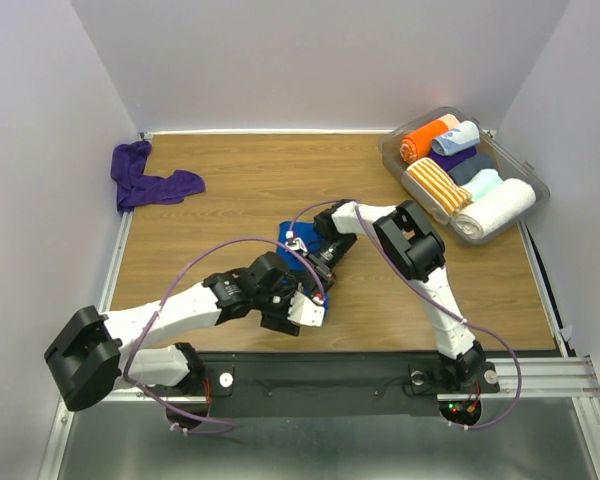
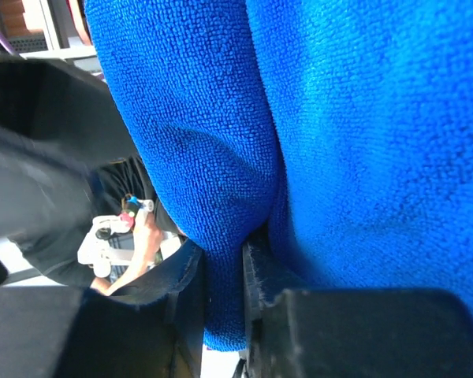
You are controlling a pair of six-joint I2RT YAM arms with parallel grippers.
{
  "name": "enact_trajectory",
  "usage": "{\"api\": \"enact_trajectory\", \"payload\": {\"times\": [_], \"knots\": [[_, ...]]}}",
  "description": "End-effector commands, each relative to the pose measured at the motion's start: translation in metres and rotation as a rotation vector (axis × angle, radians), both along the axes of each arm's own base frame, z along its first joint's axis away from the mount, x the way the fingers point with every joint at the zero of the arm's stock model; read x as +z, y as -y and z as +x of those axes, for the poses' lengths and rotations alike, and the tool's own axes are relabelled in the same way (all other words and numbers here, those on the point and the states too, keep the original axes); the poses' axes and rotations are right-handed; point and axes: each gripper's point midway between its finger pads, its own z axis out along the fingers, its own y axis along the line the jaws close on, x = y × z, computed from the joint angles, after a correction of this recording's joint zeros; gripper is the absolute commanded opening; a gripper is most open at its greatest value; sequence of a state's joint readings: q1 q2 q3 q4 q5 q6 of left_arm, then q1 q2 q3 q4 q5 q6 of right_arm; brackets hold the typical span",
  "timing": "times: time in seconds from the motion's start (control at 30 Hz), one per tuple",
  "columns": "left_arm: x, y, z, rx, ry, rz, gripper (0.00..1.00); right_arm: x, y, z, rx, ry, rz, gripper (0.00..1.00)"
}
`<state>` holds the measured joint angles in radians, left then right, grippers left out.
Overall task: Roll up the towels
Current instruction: Roll the towel
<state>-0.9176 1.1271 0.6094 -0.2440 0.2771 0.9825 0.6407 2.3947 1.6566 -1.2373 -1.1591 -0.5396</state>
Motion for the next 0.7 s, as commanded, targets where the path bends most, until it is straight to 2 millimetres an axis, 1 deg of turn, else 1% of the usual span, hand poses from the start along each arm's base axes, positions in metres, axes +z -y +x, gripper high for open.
{"api": "enact_trajectory", "payload": {"times": [0.0, 0.07, 0.1, 0.13, 0.17, 0.23, 0.27, 0.37, 0.4, 0.43, 0.47, 0.5, 0.57, 0.6, 0.63, 0.67], "knots": [[0.015, 0.026, 0.016, -0.026, 0.129, -0.064, 0.99, -0.023, 0.007, 0.007, 0.037, 0.055, -0.041, 0.25], [0.001, 0.024, 0.01, -0.058, 0.148, -0.032, 0.97, -0.026, 0.008, 0.009, 0.033, 0.05, -0.045, 0.26], [-0.005, 0.021, 0.011, -0.061, 0.168, -0.004, 0.92, -0.026, 0.008, 0.011, 0.03, 0.051, -0.044, 0.27], [-0.01, 0.019, 0.01, -0.067, 0.174, 0.012, 0.88, -0.027, 0.008, 0.012, 0.028, 0.05, -0.047, 0.27], [-0.021, 0.015, 0.008, -0.071, 0.171, 0.046, 0.82, -0.028, 0.009, 0.012, 0.028, 0.049, -0.049, 0.27], [-0.028, 0.011, 0.007, -0.057, 0.16, 0.07, 0.74, -0.028, 0.01, 0.015, 0.023, 0.056, -0.049, 0.27], [-0.032, 0.009, 0.008, -0.044, 0.151, 0.087, 0.68, -0.027, 0.01, 0.016, 0.019, 0.058, -0.048, 0.27], [-0.037, 0.006, 0.005, -0.012, 0.104, 0.104, 0.57, -0.023, 0.012, 0.022, 0.014, 0.083, -0.049, 0.3], [-0.038, 0.005, 0.004, -0.004, 0.092, 0.107, 0.49, -0.022, 0.014, 0.025, 0.006, 0.086, -0.053, 0.3], [-0.038, 0.004, 0.002, 0.009, 0.073, 0.111, 0.45, -0.02, 0.014, 0.027, 0.003, 0.092, -0.055, 0.31], [-0.038, 0.002, 0.0, 0.012, 0.064, 0.113, 0.4, -0.02, 0.016, 0.03, 0.0, 0.103, -0.062, 0.33], [-0.036, 0.003, -0.003, 0.006, 0.052, 0.104, 0.28, -0.015, 0.016, 0.035, -0.008, 0.119, -0.058, 0.39], [-0.033, 0.0, -0.01, 0.008, 0.018, 0.104, 0.19, -0.009, 0.02, 0.046, -0.033, 0.146, -0.055, 0.46], [-0.031, 0.001, -0.016, 0.0, -0.01, 0.092, 0.14, 0.001, 0.022, 0.059, -0.056, 0.184, -0.045, 0.63], [-0.032, 0.0, -0.019, -0.001, -0.031, 0.097, 0.12, 0.006, 0.024, 0.067, -0.072, 0.204, -0.041, 0.7], [-0.034, -0.002, -0.023, 0.001, -0.062, 0.118, 0.11, 0.013, 0.024, 0.076, -0.091, 0.231, -0.032, 0.72]]}}
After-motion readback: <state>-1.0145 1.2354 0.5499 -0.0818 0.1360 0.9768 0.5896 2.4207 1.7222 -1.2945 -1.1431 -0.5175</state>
